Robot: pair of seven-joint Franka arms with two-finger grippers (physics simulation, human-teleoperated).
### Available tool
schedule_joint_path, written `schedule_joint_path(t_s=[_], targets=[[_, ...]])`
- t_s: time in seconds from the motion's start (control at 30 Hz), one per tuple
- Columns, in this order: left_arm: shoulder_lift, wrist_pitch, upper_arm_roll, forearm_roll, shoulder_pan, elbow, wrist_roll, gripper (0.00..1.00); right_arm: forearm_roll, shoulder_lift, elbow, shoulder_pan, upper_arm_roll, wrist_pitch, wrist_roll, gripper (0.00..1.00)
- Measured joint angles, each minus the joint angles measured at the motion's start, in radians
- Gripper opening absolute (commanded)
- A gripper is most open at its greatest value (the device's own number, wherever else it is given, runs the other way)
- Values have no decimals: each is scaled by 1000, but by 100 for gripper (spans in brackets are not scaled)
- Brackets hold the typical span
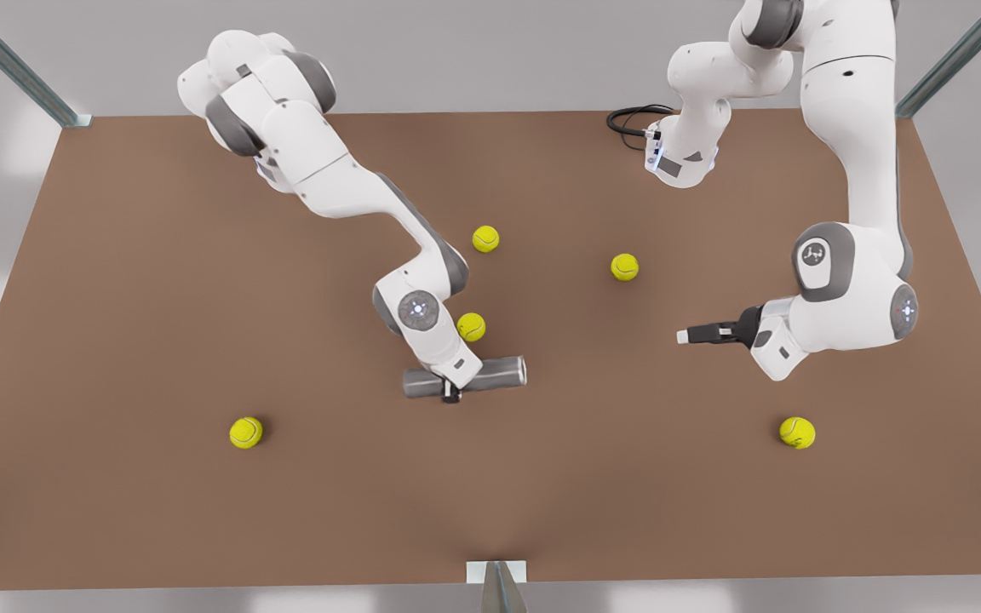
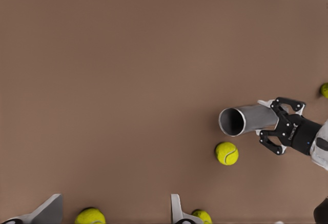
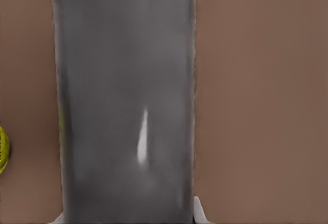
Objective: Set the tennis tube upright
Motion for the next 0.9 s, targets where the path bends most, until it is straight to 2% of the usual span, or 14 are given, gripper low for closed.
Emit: schedule_joint_path(t_s=[0.17, 0.2, 0.23, 0.5, 0.53, 0.6, 0.67, 0.73, 0.8, 0.87, 0.9], targets=[[8, 20, -15, -58, -5, -8, -3, 100, 55, 46, 49, 72, -69, 4, 5, 77], [8, 20, -14, -70, -6, -8, -3, 100, 55, 47, 51, 72, -71, 0, 5, 94], [8, 20, -14, -79, -6, -9, -3, 100, 55, 47, 51, 74, -71, -3, 5, 100], [9, 20, -14, -105, -6, -8, -3, 100, 63, 3, 46, 72, -69, -27, -2, 100], [9, 20, -14, -106, -4, -8, -3, 100, 65, -26, 35, 63, -67, -51, -1, 100], [15, 26, -15, -112, -9, -2, -3, 100, 70, -196, -88, 9, -59, -151, 5, 100], [59, 112, -63, -144, -38, 3, -3, 100, 72, -433, -249, -108, -56, -276, 18, 100], [107, 217, -112, -188, -38, 1, -3, 100, 71, -598, -298, -268, -59, -415, 44, 100], [147, 302, -157, -234, -38, 3, -3, 100, 51, -693, -352, -446, -59, -483, 292, 100], [176, 370, -190, -272, -41, 3, -3, 100, -31, -743, -344, -564, -56, -577, 751, 100], [185, 404, -190, -300, -66, 3, -3, 100, -39, -759, -298, -605, -56, -641, 824, 100]])
